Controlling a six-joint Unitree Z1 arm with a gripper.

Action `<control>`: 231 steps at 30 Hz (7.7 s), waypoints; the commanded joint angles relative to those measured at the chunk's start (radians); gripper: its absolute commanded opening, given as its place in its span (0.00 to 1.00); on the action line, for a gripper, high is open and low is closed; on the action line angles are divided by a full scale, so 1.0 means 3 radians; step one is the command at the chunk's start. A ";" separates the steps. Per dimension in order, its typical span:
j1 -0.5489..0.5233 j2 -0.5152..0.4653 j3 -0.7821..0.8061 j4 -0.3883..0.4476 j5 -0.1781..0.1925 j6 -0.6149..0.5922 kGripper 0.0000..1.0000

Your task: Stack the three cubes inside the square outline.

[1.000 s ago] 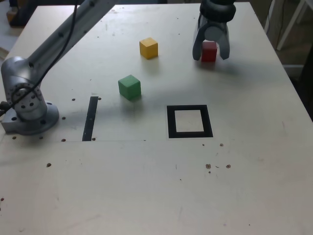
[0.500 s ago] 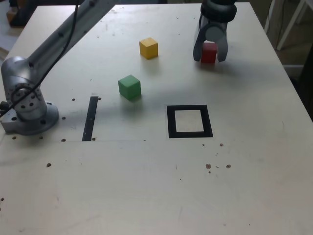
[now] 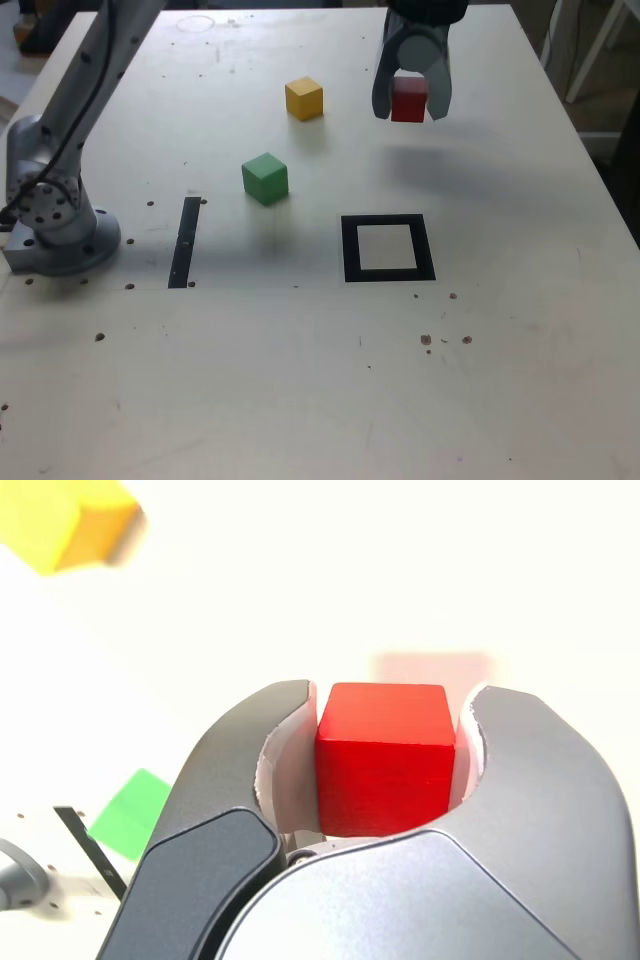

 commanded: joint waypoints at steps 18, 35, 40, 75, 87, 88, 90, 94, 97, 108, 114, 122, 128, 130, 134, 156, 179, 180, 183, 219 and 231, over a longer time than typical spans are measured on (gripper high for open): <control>-0.0748 -0.0717 0.1218 -0.0568 -0.0136 -0.0715 0.31; -0.1112 -0.0811 0.1748 -0.0978 -0.0242 -0.1309 0.31; -0.1169 -0.0783 0.1768 -0.1015 -0.0242 -0.1403 0.31; -0.1213 -0.0646 0.2029 -0.1415 -0.0340 -0.1451 0.32; -0.1213 -0.0636 0.2059 -0.1483 -0.0404 -0.1296 0.99; -0.1213 -0.0635 0.2061 -0.1484 -0.0410 -0.1288 1.00; -0.1212 -0.0636 0.2067 -0.1485 -0.0417 -0.1277 1.00; -0.1204 -0.0651 0.2082 -0.1487 -0.0417 -0.1269 1.00; -0.1195 -0.0691 0.2094 -0.1481 -0.0406 -0.1266 1.00; -0.0986 -0.0942 0.2110 -0.1231 -0.0068 -0.1269 1.00; -0.0695 -0.1071 0.2065 -0.0980 0.0060 -0.1041 1.00; -0.0154 -0.1204 0.2011 -0.0752 0.0123 -0.0689 1.00; 0.0243 -0.1274 0.1994 -0.0739 0.0166 -0.0573 0.99; 0.0367 -0.1284 0.1993 -0.0742 0.0180 -0.0545 0.99; 0.0604 -0.1285 0.1989 -0.0747 0.0184 -0.0510 0.99; 0.1468 -0.0692 0.1750 -0.0776 0.0052 -0.0489 1.00; 0.1507 -0.0050 0.1014 -0.0458 -0.0008 -0.0353 0.85; 0.1507 -0.0032 0.0998 -0.0441 -0.0016 -0.0347 0.82; 0.1507 0.0006 0.0967 -0.0405 -0.0033 -0.0333 0.74; 0.1127 -0.0350 0.1153 -0.0388 -0.0018 -0.0157 0.31; 0.0280 -0.0754 0.1058 0.0112 -0.0016 -0.0373 0.31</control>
